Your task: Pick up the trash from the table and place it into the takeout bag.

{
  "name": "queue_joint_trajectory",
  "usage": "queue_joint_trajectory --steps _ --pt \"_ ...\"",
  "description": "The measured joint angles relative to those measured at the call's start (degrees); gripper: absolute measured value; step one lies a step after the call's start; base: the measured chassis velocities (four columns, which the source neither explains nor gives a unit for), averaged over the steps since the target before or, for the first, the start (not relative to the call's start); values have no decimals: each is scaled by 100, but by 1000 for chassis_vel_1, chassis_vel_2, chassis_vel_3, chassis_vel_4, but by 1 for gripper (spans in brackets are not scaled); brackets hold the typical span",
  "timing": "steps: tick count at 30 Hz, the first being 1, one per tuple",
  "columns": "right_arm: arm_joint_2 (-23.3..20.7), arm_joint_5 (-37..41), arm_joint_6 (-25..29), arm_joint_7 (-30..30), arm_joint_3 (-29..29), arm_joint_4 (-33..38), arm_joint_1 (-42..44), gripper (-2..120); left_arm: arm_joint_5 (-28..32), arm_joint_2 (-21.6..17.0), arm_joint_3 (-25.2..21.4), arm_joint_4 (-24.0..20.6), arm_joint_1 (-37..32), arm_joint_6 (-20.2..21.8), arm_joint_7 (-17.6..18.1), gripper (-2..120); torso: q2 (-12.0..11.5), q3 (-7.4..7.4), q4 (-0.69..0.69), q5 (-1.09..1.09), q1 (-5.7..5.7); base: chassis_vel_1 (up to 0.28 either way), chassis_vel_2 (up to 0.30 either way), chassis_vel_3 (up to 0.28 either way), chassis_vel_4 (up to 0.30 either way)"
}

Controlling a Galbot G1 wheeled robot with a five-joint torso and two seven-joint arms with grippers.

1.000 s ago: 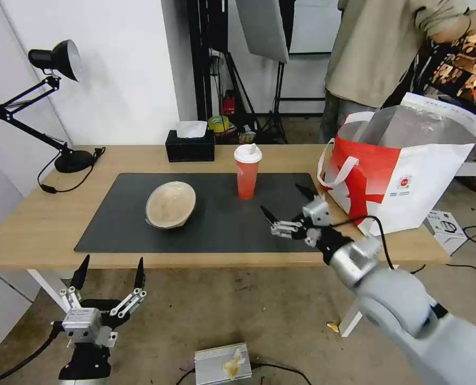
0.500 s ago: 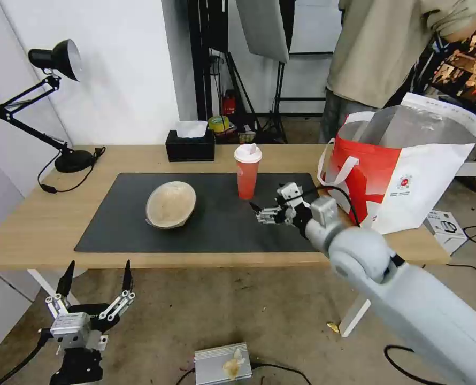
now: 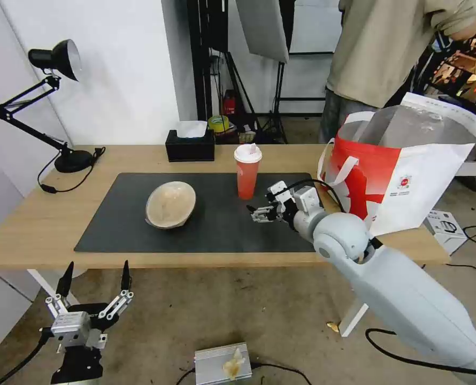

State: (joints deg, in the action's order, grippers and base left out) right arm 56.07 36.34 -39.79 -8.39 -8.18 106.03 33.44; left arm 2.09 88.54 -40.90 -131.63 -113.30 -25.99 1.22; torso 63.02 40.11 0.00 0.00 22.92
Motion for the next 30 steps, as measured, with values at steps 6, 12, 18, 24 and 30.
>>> queue_joint_trajectory --steps 6,12,18,24,30 --pt "306 -26 103 -76 -69 -342 -68 100 24 -41 -2 40 21 0 -1 100 0 0 0 0 0 0 0 0 0" --pt "527 -53 234 -135 -91 -640 -121 100 158 -89 -66 106 47 0 -70 100 0 0 0 -1 0 0 0 0 0" --pt "729 19 300 -210 -94 -889 -167 100 169 -105 -45 144 95 0 -81 100 0 0 0 -1 0 0 0 0 0" --pt "840 25 350 -224 -94 -1101 -217 100 165 -100 -17 187 114 2 -85 100 0 0 0 0 0 0 0 0 0" --pt "891 22 393 -226 -75 -1250 -239 100 164 -96 -8 231 126 2 -87 100 0 0 0 0 0 0 0 0 0"
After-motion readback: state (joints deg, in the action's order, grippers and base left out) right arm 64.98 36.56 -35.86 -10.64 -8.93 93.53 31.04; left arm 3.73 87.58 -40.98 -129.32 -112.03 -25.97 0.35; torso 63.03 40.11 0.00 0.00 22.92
